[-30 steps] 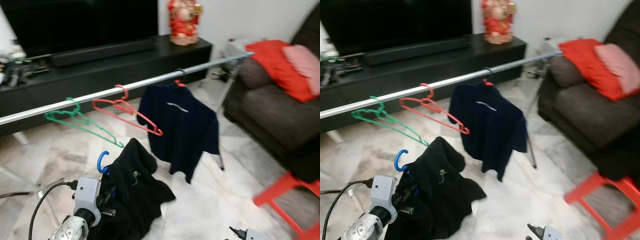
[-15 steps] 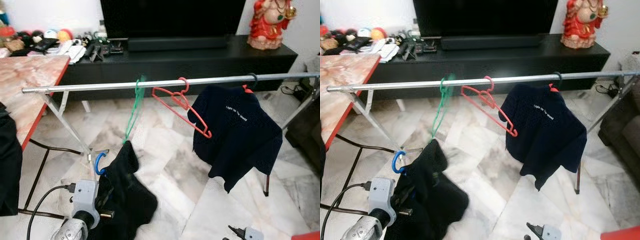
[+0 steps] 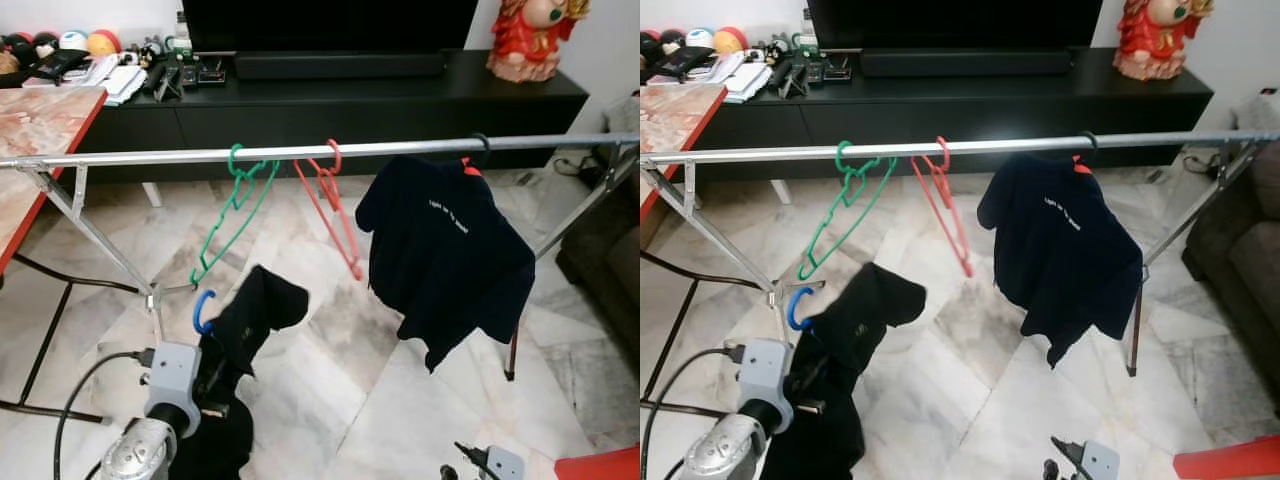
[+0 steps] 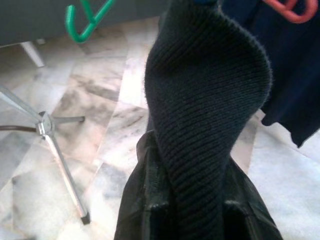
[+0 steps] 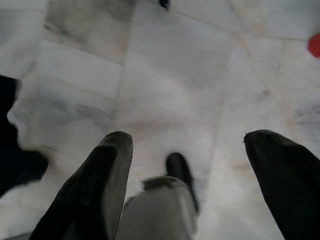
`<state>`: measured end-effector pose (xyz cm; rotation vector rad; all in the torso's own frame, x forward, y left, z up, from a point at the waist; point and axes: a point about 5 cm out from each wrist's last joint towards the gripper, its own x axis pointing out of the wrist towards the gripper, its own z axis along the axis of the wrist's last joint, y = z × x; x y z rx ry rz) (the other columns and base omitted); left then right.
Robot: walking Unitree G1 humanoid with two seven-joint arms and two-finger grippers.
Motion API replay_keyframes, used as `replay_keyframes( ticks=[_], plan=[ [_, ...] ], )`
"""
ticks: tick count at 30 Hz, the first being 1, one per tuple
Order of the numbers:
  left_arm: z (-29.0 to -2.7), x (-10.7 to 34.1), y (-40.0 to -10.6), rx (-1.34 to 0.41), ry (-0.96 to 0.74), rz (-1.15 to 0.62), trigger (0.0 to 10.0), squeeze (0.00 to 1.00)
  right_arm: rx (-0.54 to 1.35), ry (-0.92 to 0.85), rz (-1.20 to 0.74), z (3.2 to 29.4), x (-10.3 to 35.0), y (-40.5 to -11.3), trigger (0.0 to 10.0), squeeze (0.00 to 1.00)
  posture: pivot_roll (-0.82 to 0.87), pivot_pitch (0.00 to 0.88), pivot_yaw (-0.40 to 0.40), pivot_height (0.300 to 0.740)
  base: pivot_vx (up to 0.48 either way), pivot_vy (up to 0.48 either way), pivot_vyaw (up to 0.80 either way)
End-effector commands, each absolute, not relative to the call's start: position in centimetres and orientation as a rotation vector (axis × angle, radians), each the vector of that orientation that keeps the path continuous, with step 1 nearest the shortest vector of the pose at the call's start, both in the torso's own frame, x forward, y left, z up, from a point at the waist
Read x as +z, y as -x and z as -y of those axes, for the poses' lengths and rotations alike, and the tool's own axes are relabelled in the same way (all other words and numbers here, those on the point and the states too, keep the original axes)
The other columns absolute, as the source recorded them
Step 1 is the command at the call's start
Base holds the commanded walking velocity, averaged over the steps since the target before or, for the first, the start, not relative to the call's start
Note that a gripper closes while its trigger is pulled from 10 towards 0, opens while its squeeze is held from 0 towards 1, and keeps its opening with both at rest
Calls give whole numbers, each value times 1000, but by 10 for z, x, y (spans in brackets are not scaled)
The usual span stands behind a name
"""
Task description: Hang hanger
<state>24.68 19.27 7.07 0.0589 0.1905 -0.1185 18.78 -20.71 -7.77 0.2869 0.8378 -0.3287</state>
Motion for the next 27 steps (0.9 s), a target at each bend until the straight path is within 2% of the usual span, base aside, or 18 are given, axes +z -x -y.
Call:
replay_keyframes(
  ticks=[1,9,11,17,25,27],
  plan=[
    [-185,75,-249,-137,-76,-164,10000,0,-336,-268,-873,214,-82,-177,10000,0,-13,210,-8,740,0,-420,0],
    [-185,74,-251,-112,-67,-162,10000,0,-300,-238,-866,215,-81,-178,10000,0,-15,207,-18,740,0,-416,700],
    [-195,71,-253,-39,-80,-174,10000,0,-298,-246,-867,214,-81,-178,10000,0,-13,193,-22,740,0,0,800],
    [-197,69,-254,-6,-40,-175,10000,0,-291,-258,-861,212,-81,-180,10000,0,-15,182,-22,740,0,0,800],
    [-193,71,-255,-3,-41,-153,10000,0,-293,-249,-865,214,-80,-181,10000,0,-8,172,-36,740,0,0,800],
    [-190,72,-255,-17,-42,-147,10000,0,-323,-267,-862,216,-80,-180,10000,0,-8,172,-37,740,0,0,0]
  ],
)
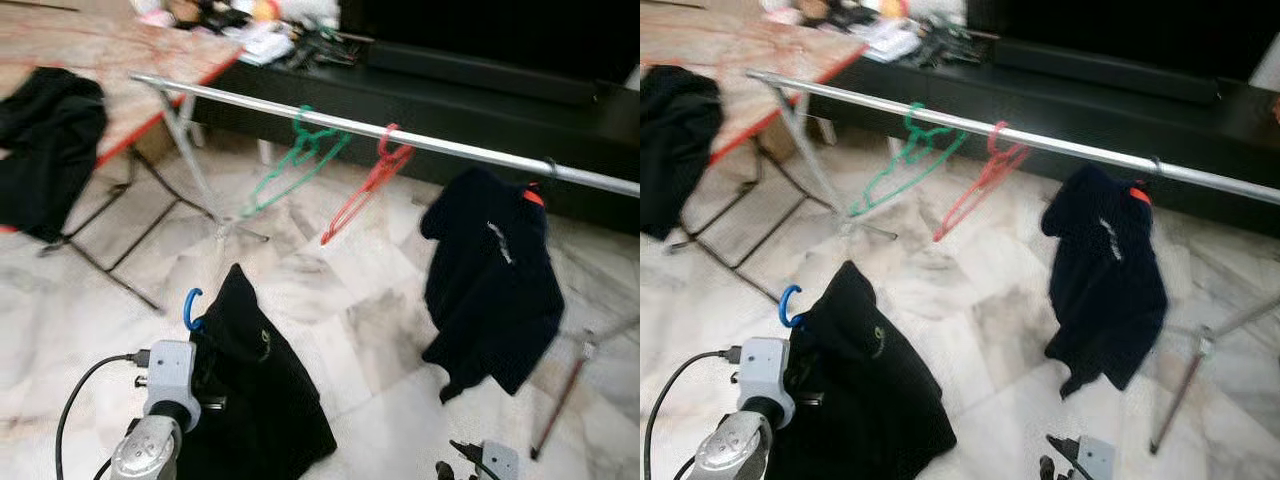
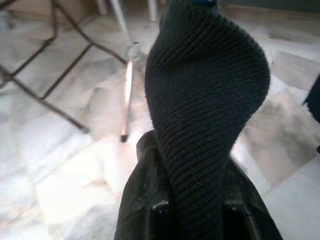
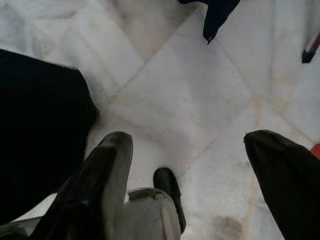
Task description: Hang hanger
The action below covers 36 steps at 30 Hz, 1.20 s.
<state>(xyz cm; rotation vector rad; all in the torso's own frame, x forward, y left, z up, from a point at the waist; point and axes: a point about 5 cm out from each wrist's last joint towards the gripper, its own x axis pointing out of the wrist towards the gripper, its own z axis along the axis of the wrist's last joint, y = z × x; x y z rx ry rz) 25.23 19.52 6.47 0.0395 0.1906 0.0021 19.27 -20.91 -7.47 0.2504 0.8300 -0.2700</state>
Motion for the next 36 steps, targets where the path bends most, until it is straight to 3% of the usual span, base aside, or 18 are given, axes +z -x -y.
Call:
replay_keyframes(
  ticks=[1,14,27,36],
  plan=[
    [-188,72,-255,-35,-50,-143,10000,0,-333,-277,-859,217,-80,-180,10000,0,-9,170,-39,740,382,0,0],
    [-184,70,-253,-94,-63,-150,10000,0,-324,-250,-863,218,-78,-183,10000,0,-6,172,-43,740,464,0,0],
    [-177,68,-251,-138,-70,-158,10000,0,-322,-258,-865,216,-79,-183,10000,0,-3,178,-46,740,472,0,-780],
    [-170,64,-247,-180,-75,-174,10000,0,-316,-265,-841,215,-77,-186,10000,0,-2,178,-51,740,274,0,0]
  ],
)
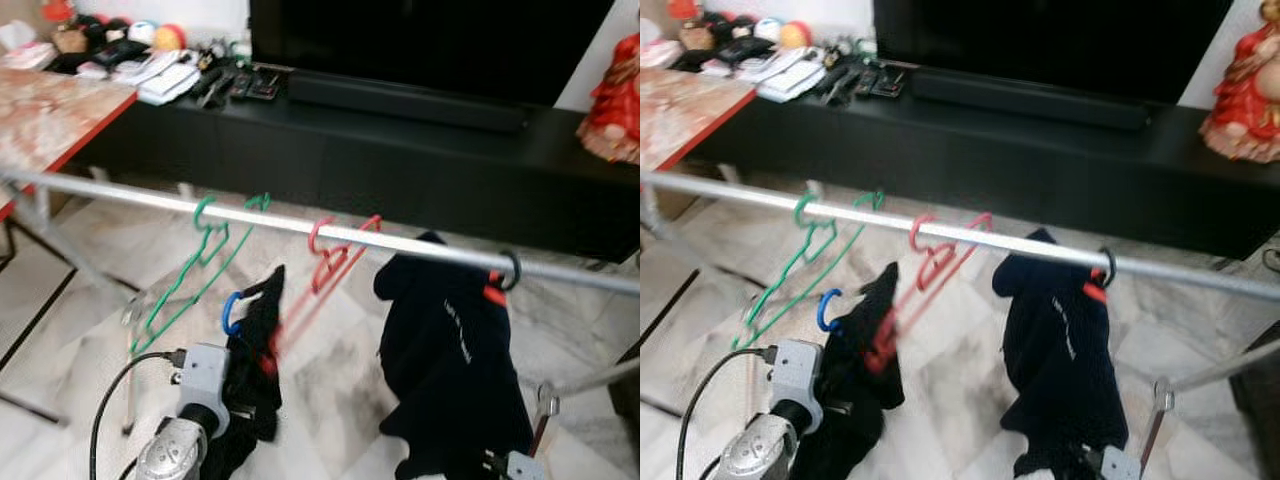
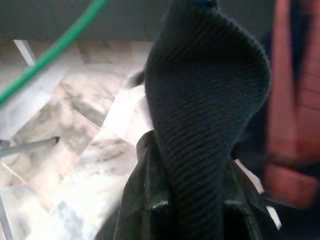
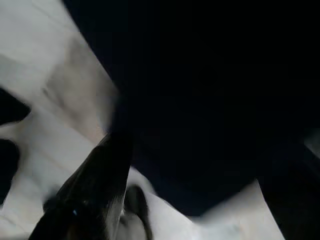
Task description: Hang hanger
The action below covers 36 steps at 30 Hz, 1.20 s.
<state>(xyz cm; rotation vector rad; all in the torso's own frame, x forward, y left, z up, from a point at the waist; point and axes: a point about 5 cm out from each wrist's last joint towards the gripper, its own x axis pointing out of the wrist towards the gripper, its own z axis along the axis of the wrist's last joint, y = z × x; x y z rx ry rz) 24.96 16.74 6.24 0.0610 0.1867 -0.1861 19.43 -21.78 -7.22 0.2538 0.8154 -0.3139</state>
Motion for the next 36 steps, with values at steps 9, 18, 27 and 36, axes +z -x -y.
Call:
replay_keyframes(
  ticks=[9,18,27,36],
  plan=[
    [-166,63,-247,-207,-91,-178,10000,0,-313,-262,-848,215,-78,-184,10000,0,-3,168,-51,740,0,0,0],
    [-143,71,-253,-448,-212,-140,10000,0,-315,-263,-841,216,-77,-185,10000,0,-2,165,-57,740,0,0,0],
    [-142,94,-307,-279,-251,-70,10000,0,-312,-256,-851,216,-77,-185,10000,0,-6,158,-64,740,0,0,0],
    [-122,114,-329,-306,-164,-3,10000,0,-307,-255,-853,216,-77,-185,10000,0,-7,162,-76,740,0,0,0]
  ],
)
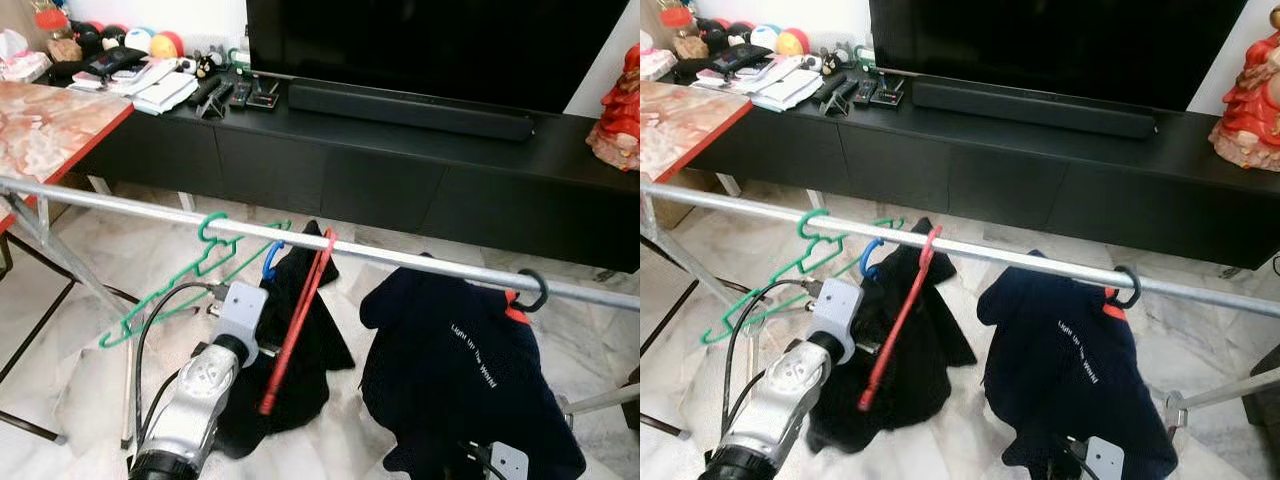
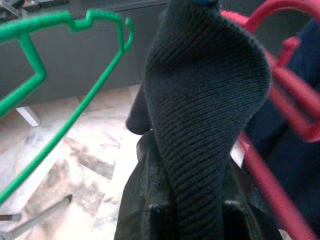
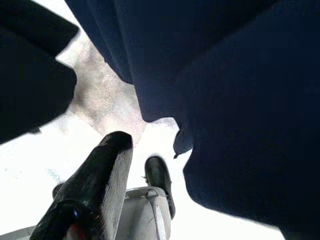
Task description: Hang hanger
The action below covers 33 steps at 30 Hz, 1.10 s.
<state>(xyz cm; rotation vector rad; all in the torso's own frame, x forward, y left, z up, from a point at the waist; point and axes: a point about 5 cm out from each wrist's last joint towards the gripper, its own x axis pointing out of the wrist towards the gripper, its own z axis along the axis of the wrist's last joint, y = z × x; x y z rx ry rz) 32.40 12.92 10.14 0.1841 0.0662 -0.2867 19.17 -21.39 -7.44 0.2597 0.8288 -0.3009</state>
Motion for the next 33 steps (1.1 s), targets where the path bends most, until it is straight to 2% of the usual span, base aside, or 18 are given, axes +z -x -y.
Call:
replay_keyframes(
  ticks=[1,6,15,29,33],
  plan=[
    [-122,114,-329,-306,-164,-3,10000,0,-307,-255,-853,216,-77,-185,10000,0,-7,162,-76,740,0,0,0],
    [-120,114,-331,-337,-176,5,10000,0,-305,-256,-851,216,-77,-186,10000,0,-20,167,-76,740,0,0,0],
    [-145,118,-323,-246,-158,56,10000,0,-290,-239,-867,216,-78,-184,10000,0,-2,177,-94,740,0,0,0],
    [-140,141,-340,-257,-143,128,10000,0,-286,-236,-871,216,-79,-183,10000,0,-8,175,-97,740,0,0,0],
    [-139,142,-345,-239,-182,98,10000,0,-284,-235,-872,216,-79,-183,10000,0,-6,176,-97,740,0,0,0]
  ],
)
